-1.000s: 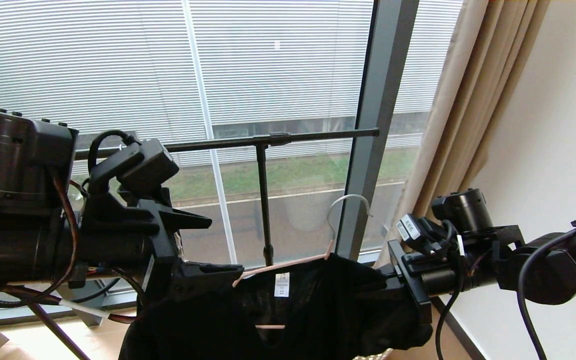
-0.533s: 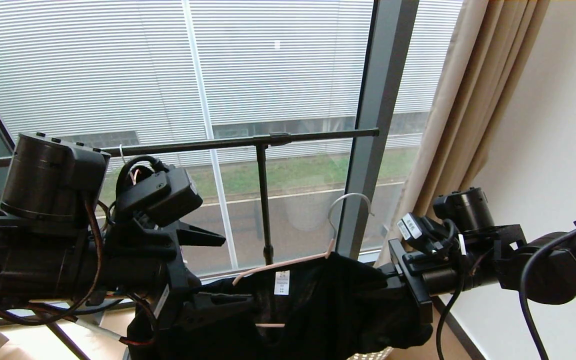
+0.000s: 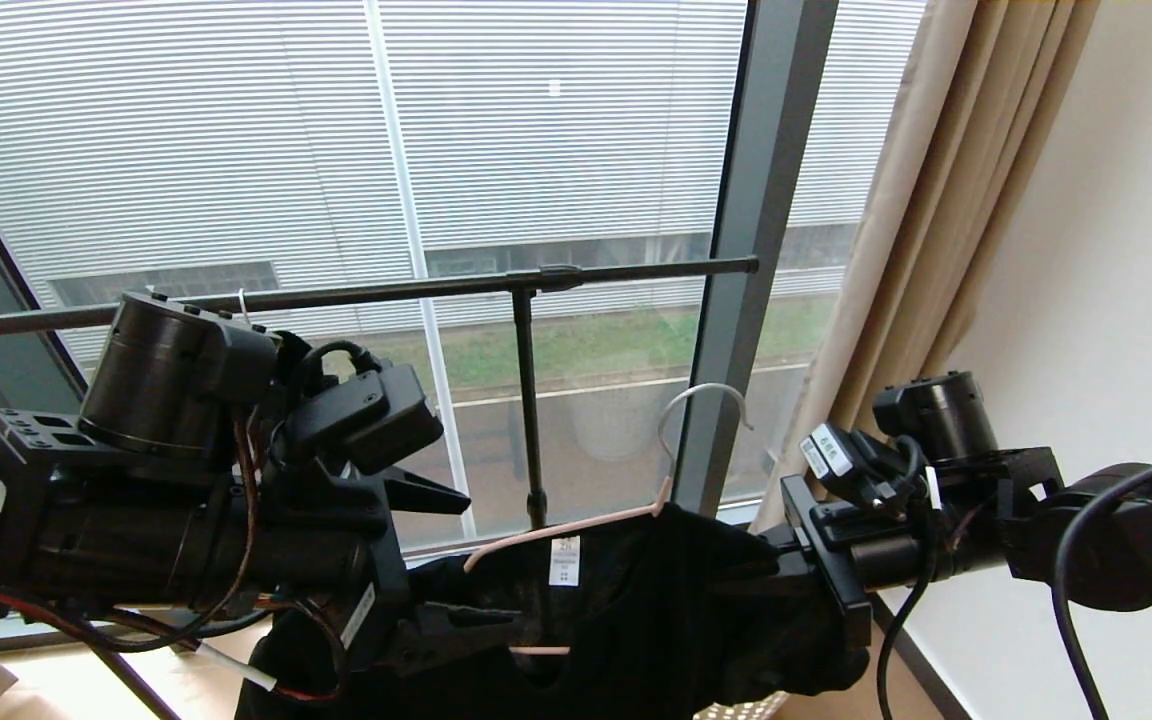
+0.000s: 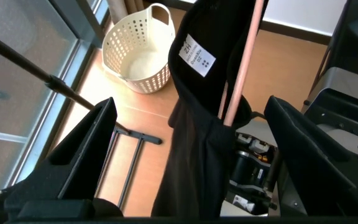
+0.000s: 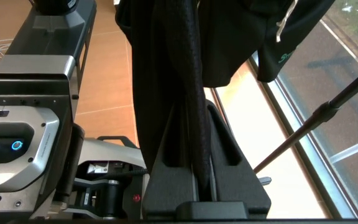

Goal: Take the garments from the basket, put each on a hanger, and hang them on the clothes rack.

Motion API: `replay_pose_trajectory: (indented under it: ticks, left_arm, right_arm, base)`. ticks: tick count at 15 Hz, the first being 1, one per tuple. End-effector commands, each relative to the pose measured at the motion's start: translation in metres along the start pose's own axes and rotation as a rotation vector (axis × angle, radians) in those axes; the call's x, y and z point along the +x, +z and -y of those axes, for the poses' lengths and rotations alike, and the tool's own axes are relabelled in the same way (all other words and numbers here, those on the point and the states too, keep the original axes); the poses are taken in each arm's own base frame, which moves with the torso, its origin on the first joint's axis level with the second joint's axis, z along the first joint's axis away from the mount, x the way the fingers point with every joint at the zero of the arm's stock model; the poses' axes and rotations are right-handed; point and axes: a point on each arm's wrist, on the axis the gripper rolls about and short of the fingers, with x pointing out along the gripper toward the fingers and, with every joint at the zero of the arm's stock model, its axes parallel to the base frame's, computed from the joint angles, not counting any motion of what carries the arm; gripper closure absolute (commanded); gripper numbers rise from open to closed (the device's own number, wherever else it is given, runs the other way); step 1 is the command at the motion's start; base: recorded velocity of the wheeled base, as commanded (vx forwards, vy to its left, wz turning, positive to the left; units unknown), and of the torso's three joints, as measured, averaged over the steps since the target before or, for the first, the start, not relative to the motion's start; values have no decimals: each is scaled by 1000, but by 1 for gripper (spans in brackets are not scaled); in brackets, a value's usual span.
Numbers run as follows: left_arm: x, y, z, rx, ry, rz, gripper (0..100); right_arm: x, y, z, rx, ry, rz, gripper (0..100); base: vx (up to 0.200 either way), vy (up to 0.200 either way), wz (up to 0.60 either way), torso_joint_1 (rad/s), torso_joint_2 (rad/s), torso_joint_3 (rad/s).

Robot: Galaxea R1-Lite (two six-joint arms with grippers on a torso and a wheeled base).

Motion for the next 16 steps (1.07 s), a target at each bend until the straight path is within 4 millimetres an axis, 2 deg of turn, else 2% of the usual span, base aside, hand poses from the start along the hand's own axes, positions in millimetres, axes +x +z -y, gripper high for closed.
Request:
replay_pose_trajectory:
  ticks: [1, 4, 5, 15, 16]
  left_arm:
    - [4, -2, -1, -7, -7, -13, 0]
    - [6, -2, -1, -7, -12, -15, 0]
    - [6, -2, -1, -8, -12, -16, 100]
    - [-1, -5, 4, -1, -7, -9, 100]
    - [-2, -5, 4, -1, -6, -7, 100]
  right_arm:
    - [1, 1, -1, -3, 3, 1, 100]
    - [2, 1, -2, -4, 7, 0, 100]
    - [2, 2, -2, -6, 8, 1, 100]
    - [1, 2, 0, -6, -3, 2, 100]
    - [1, 2, 0, -7, -10, -4, 0]
  base:
    - [0, 0, 0, 0, 0, 0]
    - [0, 0, 0, 0, 0, 0]
    - [0, 0, 0, 0, 0, 0]
    - [0, 0, 0, 0, 0, 0]
    - [0, 0, 0, 0, 0, 0]
